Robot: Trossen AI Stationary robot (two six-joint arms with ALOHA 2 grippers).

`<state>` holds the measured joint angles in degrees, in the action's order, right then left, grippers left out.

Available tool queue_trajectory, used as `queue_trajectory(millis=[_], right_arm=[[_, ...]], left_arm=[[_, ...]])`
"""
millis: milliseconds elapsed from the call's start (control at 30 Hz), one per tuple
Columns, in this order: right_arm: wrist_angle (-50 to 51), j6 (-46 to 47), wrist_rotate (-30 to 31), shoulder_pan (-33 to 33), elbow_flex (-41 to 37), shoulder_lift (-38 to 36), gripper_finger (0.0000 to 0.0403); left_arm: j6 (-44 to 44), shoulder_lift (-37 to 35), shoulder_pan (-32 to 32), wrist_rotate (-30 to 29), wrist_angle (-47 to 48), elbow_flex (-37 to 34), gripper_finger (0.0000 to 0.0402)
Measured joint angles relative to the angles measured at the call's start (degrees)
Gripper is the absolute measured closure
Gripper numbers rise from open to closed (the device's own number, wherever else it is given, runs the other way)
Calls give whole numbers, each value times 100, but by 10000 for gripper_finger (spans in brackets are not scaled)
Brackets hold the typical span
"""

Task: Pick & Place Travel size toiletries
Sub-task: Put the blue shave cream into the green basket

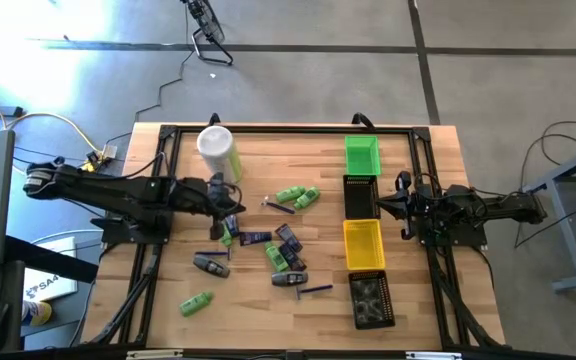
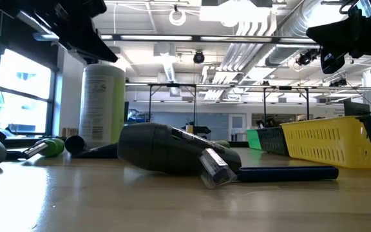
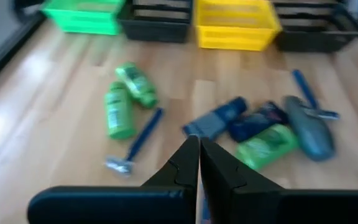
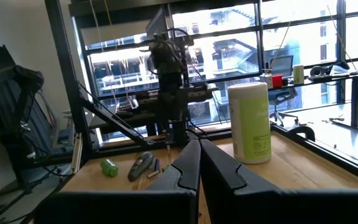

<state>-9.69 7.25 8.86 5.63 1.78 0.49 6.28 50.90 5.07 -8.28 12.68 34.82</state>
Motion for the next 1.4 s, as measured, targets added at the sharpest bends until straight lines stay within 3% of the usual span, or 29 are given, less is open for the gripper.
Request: queue_trajectory(millis=[100,367,500,667,1133,1233,1400], right_arm=[[0,0,0,0,0,0,399],[0,0,-2,1,0,0,399],[0,0,-2,2,0,0,399],[0,0,-2,1,0,0,399],[0,0,-2,0,0,0,399],[0,0,-2,0,0,-1,399],[0,0,-3,0,0,0,399]], left_arm=[[11,114,410,-165,-3,21,389],[644,335,1501,-1294,-4,23,389],[761,435,1821,-1424,-1,23,389],[765,449,1859,-1134,-2,23,389],[700,449,1857,-1223,145,23,388],[784,449,1855,-1274,200,23,369],[1246,449,1855,-1285,348,23,297]])
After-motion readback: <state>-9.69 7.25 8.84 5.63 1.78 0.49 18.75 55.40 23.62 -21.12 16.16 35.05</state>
